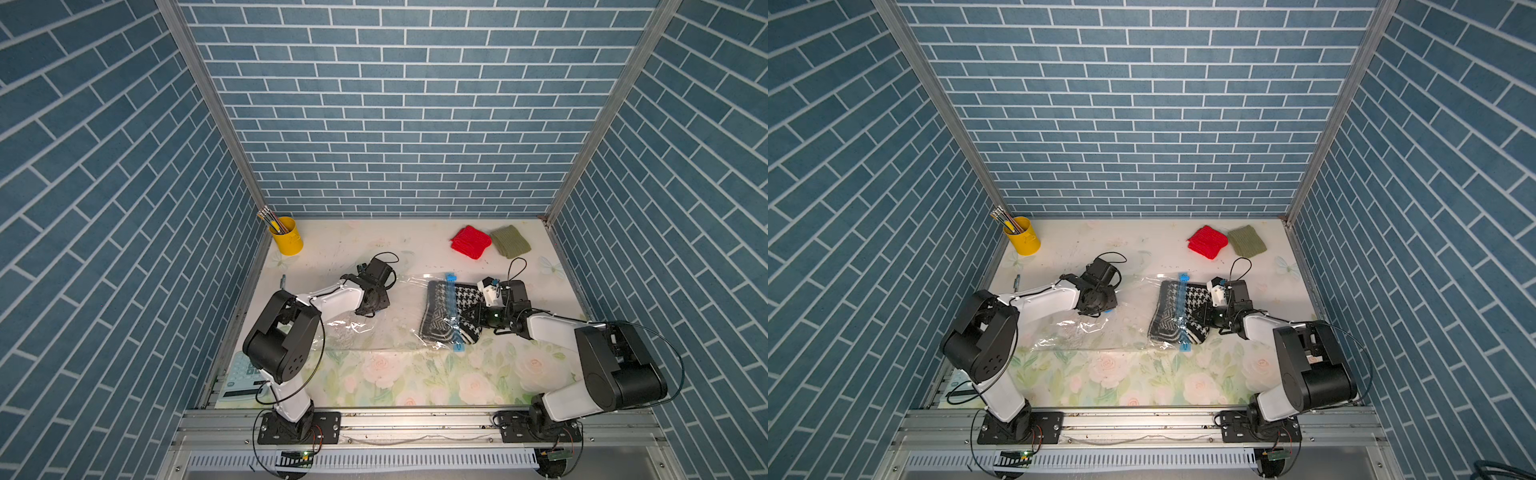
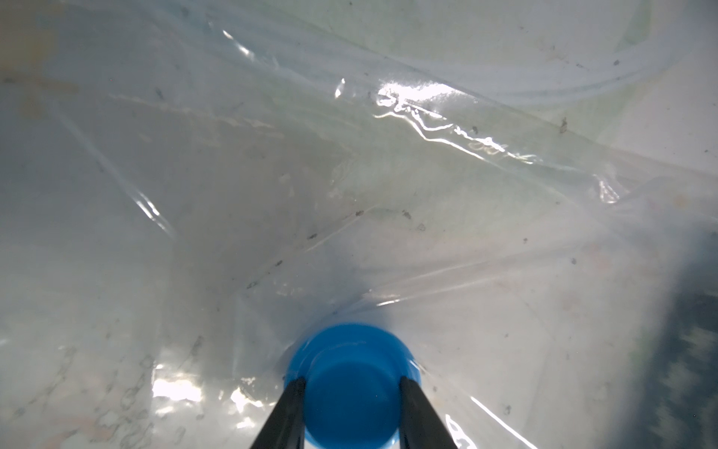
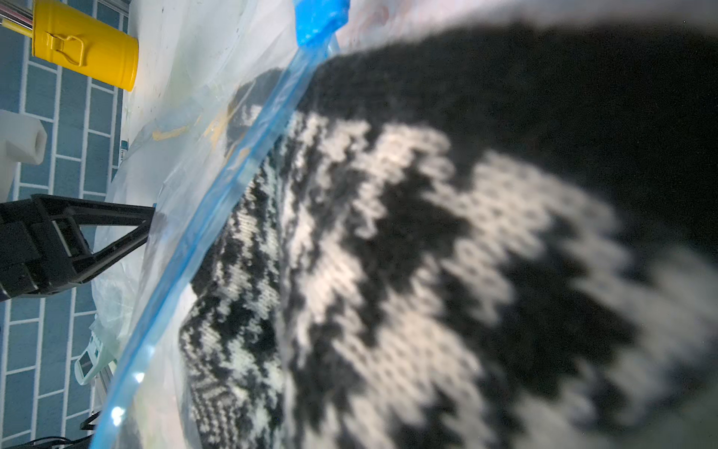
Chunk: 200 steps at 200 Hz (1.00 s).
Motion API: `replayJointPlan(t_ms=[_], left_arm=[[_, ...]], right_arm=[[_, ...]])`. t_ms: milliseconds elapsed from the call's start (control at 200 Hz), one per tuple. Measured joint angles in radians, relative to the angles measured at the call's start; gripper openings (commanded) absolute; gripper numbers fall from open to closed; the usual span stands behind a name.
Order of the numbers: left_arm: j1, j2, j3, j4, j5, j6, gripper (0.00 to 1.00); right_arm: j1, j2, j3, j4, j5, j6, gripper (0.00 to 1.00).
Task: Take the scarf out of the vacuum bag
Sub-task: Take out the scarf from the vacuum bag.
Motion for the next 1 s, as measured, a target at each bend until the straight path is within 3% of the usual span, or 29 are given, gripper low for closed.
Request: replayJointPlan(t_ms=[1000], left_arm=[[-0.002, 0.002, 0.0, 0.0, 0.0, 0.0, 0.08]], right_arm=[[-0.018, -0.016, 0.0, -0.018, 0.0, 0.0, 0.0]])
